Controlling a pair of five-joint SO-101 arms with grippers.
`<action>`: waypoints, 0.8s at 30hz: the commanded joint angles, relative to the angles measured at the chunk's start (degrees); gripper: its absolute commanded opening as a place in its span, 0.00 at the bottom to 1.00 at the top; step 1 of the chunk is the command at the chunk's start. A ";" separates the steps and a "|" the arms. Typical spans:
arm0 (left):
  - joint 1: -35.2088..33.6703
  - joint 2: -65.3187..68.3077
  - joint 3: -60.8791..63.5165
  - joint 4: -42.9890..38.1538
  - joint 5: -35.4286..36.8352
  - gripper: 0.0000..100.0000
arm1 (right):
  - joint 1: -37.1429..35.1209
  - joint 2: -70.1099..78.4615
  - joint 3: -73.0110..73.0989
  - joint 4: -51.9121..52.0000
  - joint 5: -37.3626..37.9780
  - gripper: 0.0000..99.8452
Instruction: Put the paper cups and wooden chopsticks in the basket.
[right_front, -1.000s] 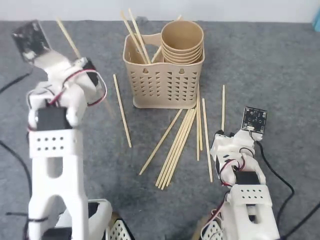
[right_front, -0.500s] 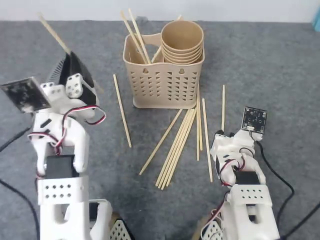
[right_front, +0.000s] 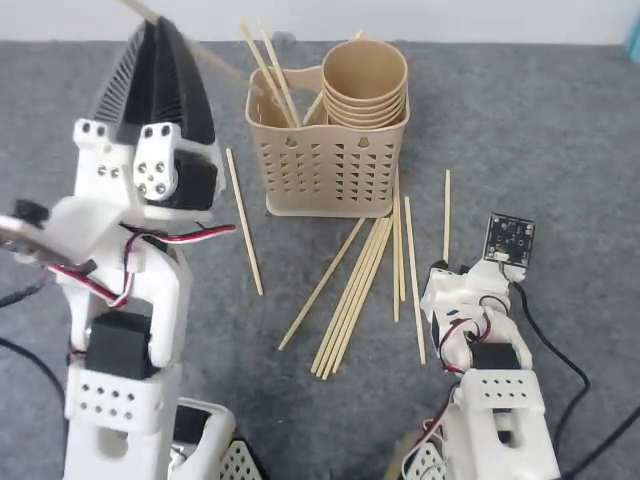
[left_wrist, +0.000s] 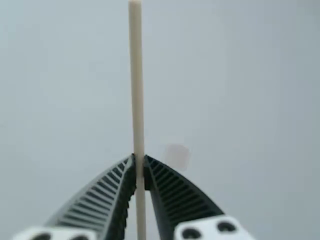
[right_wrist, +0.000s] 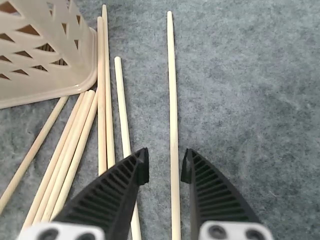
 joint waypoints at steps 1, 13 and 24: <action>0.97 8.09 -6.46 -1.49 -0.53 0.01 | 0.75 -1.63 -0.18 -1.19 0.79 0.12; 0.88 27.69 -13.93 -1.67 -0.62 0.06 | 2.15 -1.80 -0.18 -1.54 0.79 0.12; -6.15 28.31 -13.93 -1.23 -0.26 0.21 | 2.24 -1.89 -0.18 -1.71 0.79 0.12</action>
